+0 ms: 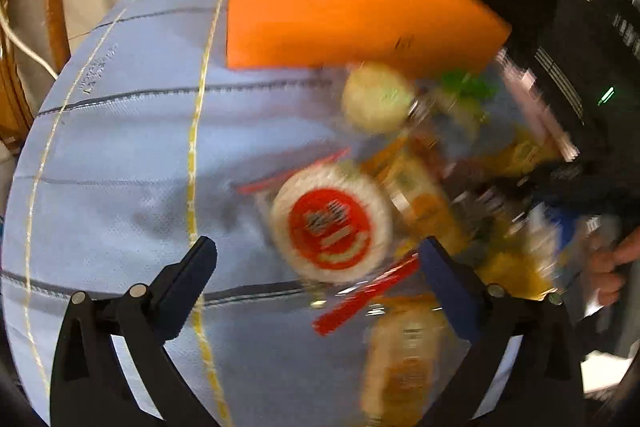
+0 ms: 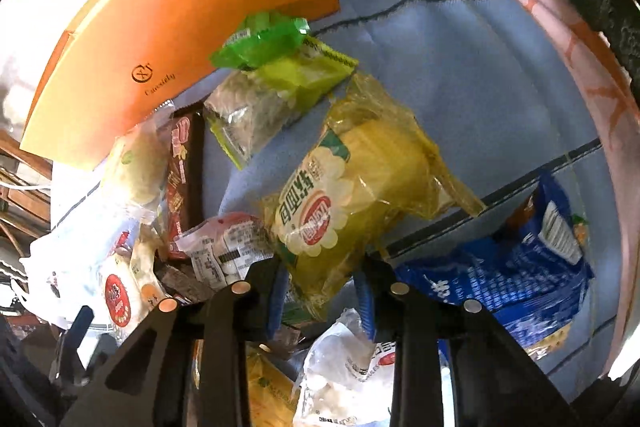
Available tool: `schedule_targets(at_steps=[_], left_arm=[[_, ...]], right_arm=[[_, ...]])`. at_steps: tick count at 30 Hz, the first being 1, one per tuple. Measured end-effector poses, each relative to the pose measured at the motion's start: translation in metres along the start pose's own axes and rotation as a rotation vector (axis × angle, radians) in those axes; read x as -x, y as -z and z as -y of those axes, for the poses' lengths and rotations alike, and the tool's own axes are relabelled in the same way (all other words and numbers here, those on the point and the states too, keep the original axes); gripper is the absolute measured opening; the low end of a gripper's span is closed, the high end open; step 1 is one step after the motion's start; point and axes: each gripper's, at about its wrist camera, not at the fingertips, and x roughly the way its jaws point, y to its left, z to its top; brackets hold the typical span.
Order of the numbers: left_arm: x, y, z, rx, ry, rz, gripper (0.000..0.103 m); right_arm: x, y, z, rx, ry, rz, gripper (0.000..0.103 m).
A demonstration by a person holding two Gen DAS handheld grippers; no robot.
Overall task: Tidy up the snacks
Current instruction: 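Grasp the round white rice cake with the left tool while the right tool grasps the yellow bread bag, then drop the rice cake into the orange box while the right tool drops the yellow bread bag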
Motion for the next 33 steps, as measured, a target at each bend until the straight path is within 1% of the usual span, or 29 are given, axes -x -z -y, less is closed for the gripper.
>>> schedule_targets(at_steps=[1, 2, 3, 4, 6, 7, 9, 10, 11, 12, 13, 16, 18, 19, 21, 23, 25, 27, 30, 31, 33], left_arm=[[-0.013, 0.003, -0.003, 0.003, -0.037, -0.038, 0.099], [-0.010, 0.007, 0.001, -0.025, -0.044, 0.032, 0.099], [-0.013, 0.009, 0.007, -0.045, -0.013, 0.049, 0.099], [-0.015, 0.009, 0.014, -0.069, -0.049, 0.063, 0.099], [-0.024, 0.007, 0.032, -0.153, -0.108, 0.052, 0.099], [-0.028, 0.005, 0.038, -0.176, -0.145, 0.061, 0.099], [-0.030, -0.002, 0.041, -0.107, -0.165, 0.069, 0.098], [-0.030, -0.007, 0.042, -0.085, -0.178, 0.066, 0.086], [-0.025, -0.011, 0.042, -0.062, -0.190, 0.087, 0.068], [-0.022, -0.014, 0.039, -0.030, -0.165, 0.080, 0.064], [-0.021, -0.017, 0.035, 0.000, -0.138, 0.065, 0.064], [-0.017, -0.017, 0.034, -0.034, -0.158, 0.065, 0.063], [-0.012, -0.016, 0.035, -0.011, -0.146, 0.057, 0.063], [-0.007, -0.016, 0.034, -0.010, -0.143, 0.072, 0.063], [0.008, -0.018, 0.040, -0.055, -0.178, 0.128, 0.063], [0.024, -0.023, 0.046, -0.084, -0.202, 0.166, 0.063], [0.036, -0.031, 0.051, -0.063, -0.203, 0.180, 0.063], [0.051, -0.048, 0.053, 0.001, -0.193, 0.206, 0.063], [0.071, -0.082, 0.055, 0.097, -0.204, 0.231, 0.063], [0.077, -0.095, 0.056, 0.123, -0.196, 0.231, 0.063], [0.081, -0.118, 0.063, 0.143, -0.193, 0.233, 0.063]], right_arm=[[0.000, 0.000, -0.002, 0.010, 0.003, 0.003, 0.030], [0.000, 0.000, -0.003, 0.013, 0.003, 0.010, 0.030], [0.000, -0.001, -0.005, 0.012, 0.003, 0.013, 0.030], [-0.001, -0.001, -0.005, 0.009, 0.000, 0.010, 0.030], [-0.005, -0.005, -0.002, 0.006, -0.001, 0.008, 0.030], [-0.005, -0.006, -0.002, 0.009, -0.001, 0.011, 0.030], [-0.003, -0.002, 0.002, 0.012, -0.002, 0.013, 0.030], [-0.002, -0.003, 0.004, 0.008, -0.007, 0.013, 0.030], [-0.004, -0.003, 0.006, 0.002, -0.013, 0.011, 0.030], [-0.003, -0.003, 0.008, -0.004, -0.020, 0.009, 0.030], [-0.002, -0.003, 0.010, -0.006, -0.023, 0.008, 0.030], [0.002, -0.005, 0.015, -0.011, -0.034, 0.008, 0.030], [0.004, -0.005, 0.016, -0.008, -0.040, 0.012, 0.030], [0.006, -0.006, 0.018, -0.007, -0.045, 0.012, 0.030], [0.010, -0.008, 0.020, -0.007, -0.057, 0.020, 0.030], [0.020, -0.009, 0.017, 0.019, -0.042, 0.052, 0.030], [0.033, -0.012, 0.012, 0.041, -0.040, 0.086, 0.030], [0.048, -0.016, 0.006, 0.075, -0.032, 0.125, 0.030], [0.078, -0.025, -0.010, 0.157, -0.002, 0.226, 0.030], [0.092, -0.030, -0.017, 0.194, 0.002, 0.268, 0.030], [0.113, -0.039, -0.031, 0.255, 0.021, 0.340, 0.030]])
